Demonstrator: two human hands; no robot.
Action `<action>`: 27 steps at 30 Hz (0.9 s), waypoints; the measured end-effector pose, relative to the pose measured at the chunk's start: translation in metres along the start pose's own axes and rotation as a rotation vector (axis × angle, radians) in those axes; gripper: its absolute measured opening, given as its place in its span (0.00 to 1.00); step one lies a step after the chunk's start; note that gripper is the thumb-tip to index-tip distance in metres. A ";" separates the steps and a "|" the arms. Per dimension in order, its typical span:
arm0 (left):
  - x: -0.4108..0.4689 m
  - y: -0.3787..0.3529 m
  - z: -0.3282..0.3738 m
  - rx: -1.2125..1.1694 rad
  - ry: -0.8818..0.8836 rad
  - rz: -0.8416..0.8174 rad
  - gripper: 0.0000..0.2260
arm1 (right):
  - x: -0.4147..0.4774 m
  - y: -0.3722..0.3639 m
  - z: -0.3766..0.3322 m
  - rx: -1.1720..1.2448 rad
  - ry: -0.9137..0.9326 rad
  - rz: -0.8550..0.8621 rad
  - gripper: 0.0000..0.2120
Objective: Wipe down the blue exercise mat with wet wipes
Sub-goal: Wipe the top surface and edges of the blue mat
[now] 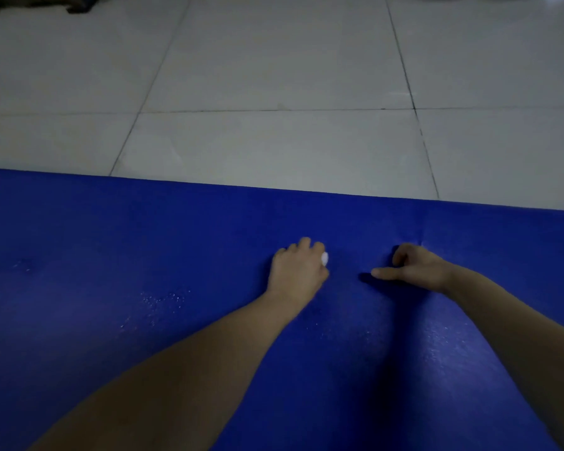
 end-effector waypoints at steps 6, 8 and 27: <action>-0.031 0.053 -0.095 0.140 0.347 -0.006 0.07 | -0.035 -0.023 0.001 -0.318 0.074 0.205 0.34; -0.038 0.062 -0.116 0.128 0.442 0.046 0.07 | -0.060 -0.031 0.002 -0.431 0.060 0.143 0.37; -0.033 -0.025 0.085 -0.269 -0.040 -0.186 0.07 | -0.078 -0.047 -0.001 -0.749 -0.173 -0.210 0.47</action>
Point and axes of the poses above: each hand's wrist, its own x-axis towards the middle knuckle, its own y-axis out of the back of the hand, z = x × y, the point moved 1 cm from there along x, towards the middle knuckle, and after that the axes turned 11 degrees about -x, right-handed, at the moved point
